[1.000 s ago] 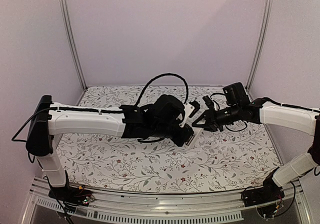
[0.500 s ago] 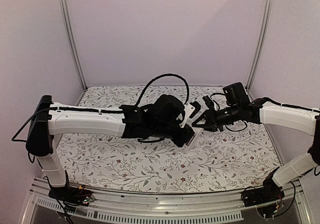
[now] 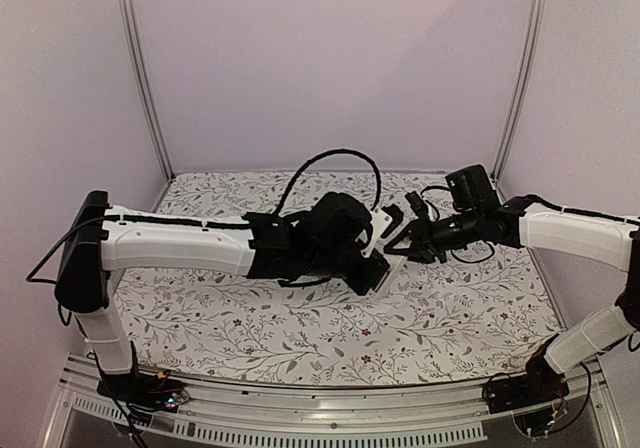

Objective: Load the batteries into the remote control
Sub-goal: Load the battery into the battery compartment.

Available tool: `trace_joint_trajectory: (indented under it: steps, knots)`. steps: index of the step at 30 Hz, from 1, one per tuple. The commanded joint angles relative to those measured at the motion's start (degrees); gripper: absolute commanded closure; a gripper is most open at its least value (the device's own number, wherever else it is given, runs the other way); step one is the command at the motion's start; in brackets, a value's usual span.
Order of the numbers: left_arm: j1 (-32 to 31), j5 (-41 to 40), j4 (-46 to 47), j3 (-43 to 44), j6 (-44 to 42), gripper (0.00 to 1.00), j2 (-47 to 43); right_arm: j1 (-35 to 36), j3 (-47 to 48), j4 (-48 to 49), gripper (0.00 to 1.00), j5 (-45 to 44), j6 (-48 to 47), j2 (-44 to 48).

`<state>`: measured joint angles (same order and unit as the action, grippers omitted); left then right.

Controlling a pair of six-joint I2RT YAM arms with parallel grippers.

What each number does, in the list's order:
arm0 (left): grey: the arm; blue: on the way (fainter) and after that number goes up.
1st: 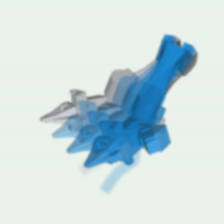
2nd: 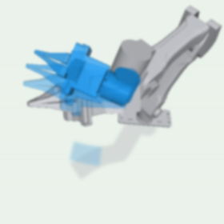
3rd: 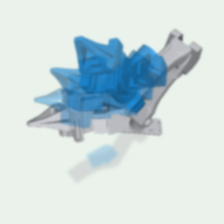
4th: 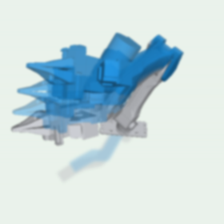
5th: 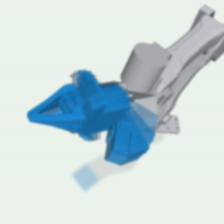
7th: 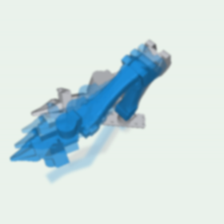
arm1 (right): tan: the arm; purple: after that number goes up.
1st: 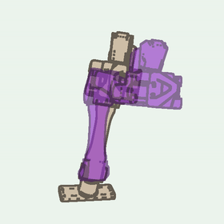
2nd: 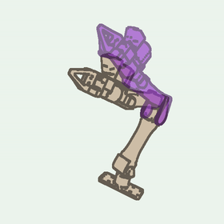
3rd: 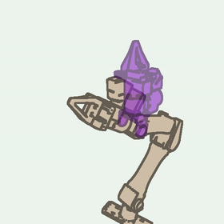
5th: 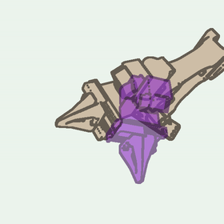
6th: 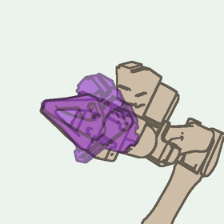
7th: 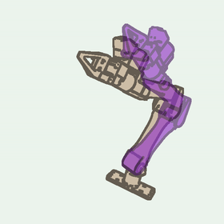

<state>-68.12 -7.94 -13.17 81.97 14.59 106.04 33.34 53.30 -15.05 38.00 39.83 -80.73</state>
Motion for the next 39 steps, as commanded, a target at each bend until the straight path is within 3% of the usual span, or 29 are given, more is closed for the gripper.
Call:
trace_joint_trajectory:
  steps: [1, 18, 37, 39]
  knots:
    - [-0.27, -0.52, -1.13, -0.89, -0.79, 1.00, 1.63, 0.30, 1.61, 0.78, 1.00, 1.04, 0.58, 1.65]
    - [-1.52, 1.19, 0.57, -0.31, 4.50, 1.00, 0.17, 0.29, 1.84, 0.34, 1.00, 0.31, 0.08, 1.39]
    - [-1.67, -5.03, -1.99, -2.82, -0.69, 1.00, -0.12, 0.30, 2.56, 0.11, 1.00, 0.95, 0.26, 1.84]
    - [-1.67, -5.44, -1.99, -3.04, -1.05, 0.97, -0.08, 0.23, 2.55, 0.06, 1.00, 1.08, 0.24, 1.82]
